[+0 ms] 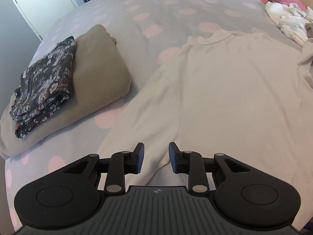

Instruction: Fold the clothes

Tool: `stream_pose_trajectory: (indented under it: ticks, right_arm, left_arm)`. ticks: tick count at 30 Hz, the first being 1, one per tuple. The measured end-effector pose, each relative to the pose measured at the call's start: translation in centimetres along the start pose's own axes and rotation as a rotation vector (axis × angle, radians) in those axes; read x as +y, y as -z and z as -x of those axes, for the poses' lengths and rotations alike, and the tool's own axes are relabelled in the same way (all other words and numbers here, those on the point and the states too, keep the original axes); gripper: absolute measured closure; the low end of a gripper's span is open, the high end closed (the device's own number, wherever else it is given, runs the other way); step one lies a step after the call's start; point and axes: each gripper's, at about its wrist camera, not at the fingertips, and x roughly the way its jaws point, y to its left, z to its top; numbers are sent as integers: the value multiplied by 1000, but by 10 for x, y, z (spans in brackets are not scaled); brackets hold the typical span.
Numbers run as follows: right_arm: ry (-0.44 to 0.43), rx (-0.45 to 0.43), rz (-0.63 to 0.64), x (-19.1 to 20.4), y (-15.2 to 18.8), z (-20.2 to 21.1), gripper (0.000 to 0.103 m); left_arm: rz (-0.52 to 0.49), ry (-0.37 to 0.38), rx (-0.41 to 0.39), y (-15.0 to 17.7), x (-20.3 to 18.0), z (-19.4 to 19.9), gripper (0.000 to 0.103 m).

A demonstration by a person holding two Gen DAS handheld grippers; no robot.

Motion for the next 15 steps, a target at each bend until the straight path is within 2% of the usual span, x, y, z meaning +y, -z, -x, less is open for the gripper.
stream_pose_trajectory:
  ticks: [1, 4, 6, 7, 10, 15]
  right_arm:
    - [10, 17, 17, 4, 4, -5, 55]
    - [53, 44, 67, 13, 12, -16, 66]
    - [83, 31, 67, 12, 14, -16, 93]
    - [69, 28, 32, 6, 13, -12, 97]
    - [48, 10, -82, -14, 7, 7, 98]
    - [70, -109, -183, -48, -3, 70, 98]
  left_arm:
    - [-1, -1, -7, 0, -2, 3, 78]
    - [1, -2, -20, 1, -4, 9, 78]
    - [5, -4, -23, 4, -3, 12, 78]
    - [8, -5, -24, 5, -3, 13, 78]
    - [14, -12, -22, 11, 1, 16, 78]
    - [39, -19, -9, 15, 8, 15, 78]
